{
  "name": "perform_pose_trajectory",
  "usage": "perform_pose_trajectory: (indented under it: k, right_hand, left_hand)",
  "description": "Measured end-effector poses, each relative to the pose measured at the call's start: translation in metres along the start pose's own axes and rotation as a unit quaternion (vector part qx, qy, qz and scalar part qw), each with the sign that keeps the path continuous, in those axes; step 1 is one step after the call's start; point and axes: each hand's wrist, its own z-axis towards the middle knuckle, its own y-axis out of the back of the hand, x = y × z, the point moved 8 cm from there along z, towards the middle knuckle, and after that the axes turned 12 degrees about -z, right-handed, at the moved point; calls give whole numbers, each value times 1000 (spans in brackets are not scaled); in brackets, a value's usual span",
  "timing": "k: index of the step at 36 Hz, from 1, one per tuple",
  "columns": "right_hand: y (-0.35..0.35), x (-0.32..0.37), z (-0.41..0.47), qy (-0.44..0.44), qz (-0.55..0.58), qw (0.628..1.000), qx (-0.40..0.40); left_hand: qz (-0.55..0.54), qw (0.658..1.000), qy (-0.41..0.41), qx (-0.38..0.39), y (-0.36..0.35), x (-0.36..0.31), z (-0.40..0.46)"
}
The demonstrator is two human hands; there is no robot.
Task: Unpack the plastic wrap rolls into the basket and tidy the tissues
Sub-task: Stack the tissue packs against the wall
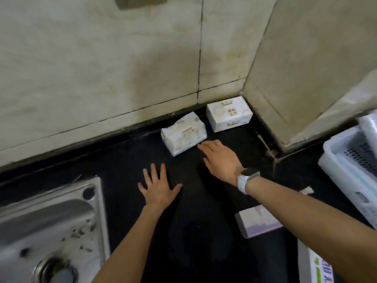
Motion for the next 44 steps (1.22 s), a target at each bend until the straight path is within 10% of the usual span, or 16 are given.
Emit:
perform_pose_trajectory:
  k: [9,23,34,44]
  right_hand:
    - [-20,24,82,7,-65,996,61]
    - [82,-63,32,-70,102,955,-270]
    - [46,-144,68,-184,-14,977,-102]
    - [37,-156,38,-169,107,956,-214]
  left_hand:
    - [39,999,-33,-6,-12,15,10]
    - [-53,996,-73,-6,-11,-61,33]
    - [23,993,-77,83,-45,-93,50]
    - [-216,967,-128,29,-23,-147,56]
